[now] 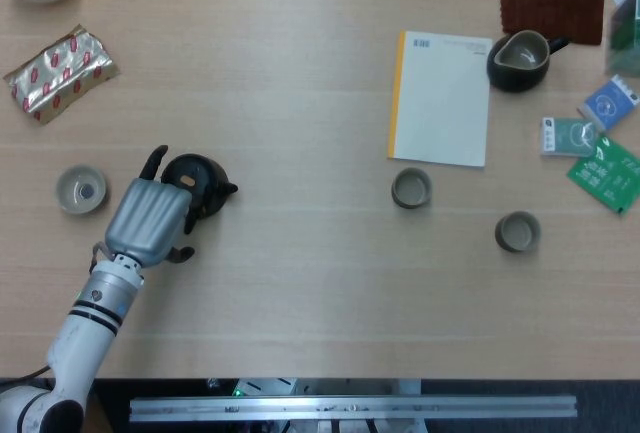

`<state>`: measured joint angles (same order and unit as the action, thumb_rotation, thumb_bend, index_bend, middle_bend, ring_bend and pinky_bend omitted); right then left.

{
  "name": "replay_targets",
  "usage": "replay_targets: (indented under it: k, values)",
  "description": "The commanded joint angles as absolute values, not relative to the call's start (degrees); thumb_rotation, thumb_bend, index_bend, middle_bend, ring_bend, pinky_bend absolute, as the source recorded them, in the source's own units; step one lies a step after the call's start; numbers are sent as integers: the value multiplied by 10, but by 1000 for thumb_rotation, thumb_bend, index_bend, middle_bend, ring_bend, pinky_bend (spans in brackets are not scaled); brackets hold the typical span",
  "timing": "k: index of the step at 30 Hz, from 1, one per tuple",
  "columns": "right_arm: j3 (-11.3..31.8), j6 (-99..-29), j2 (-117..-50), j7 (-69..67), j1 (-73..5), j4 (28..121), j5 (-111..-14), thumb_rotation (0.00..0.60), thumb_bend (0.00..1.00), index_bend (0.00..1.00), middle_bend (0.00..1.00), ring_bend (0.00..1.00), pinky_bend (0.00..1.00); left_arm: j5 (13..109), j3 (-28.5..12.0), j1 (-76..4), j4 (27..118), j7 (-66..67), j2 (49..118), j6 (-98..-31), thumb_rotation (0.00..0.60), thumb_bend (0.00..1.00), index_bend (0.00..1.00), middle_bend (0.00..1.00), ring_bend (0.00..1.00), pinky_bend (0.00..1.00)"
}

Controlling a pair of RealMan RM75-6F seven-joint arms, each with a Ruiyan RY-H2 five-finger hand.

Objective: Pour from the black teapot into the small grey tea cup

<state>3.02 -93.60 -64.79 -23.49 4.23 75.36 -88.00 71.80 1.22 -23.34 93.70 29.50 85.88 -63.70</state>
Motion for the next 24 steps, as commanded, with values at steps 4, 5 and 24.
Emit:
replay_targets:
  k: [4, 5, 24]
  values:
    - [30, -934, -649, -236, 42, 752, -880, 600, 146, 270, 251, 142, 272, 714, -1, -240, 944, 286, 855, -637, 600, 95, 776, 852, 653, 0]
    - [31, -934, -649, -236, 42, 752, -880, 600, 146, 270, 251, 142, 272, 713, -2, -240, 945, 284, 854, -637, 600, 94, 784, 853, 655, 0]
    - [33, -929, -645, -227, 35, 761, -883, 600, 146, 270, 251, 142, 272, 722, -20, -230, 954, 192, 827, -657, 379, 61, 855, 913, 720, 0]
